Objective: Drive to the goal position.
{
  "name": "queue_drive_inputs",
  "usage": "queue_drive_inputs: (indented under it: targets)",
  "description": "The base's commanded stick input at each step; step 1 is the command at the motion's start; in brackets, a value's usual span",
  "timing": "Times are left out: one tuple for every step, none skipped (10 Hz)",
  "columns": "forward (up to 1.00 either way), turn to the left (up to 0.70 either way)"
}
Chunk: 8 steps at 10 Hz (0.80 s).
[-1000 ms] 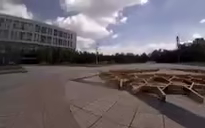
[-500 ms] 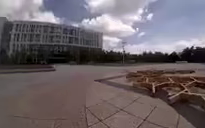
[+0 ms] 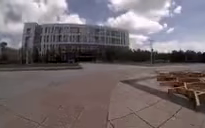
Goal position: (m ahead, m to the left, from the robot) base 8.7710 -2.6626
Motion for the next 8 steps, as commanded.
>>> queue_drive_inputs:
  targets:
    - [0.70, 0.02]
    - [0.70, 0.02]
    - [0.70, 0.02]
    - [0.70, 0.02]
    - [0.70, 0.03]
    - [0.70, 0.02]
    - [0.70, 0.02]
    - [0.70, 0.33]
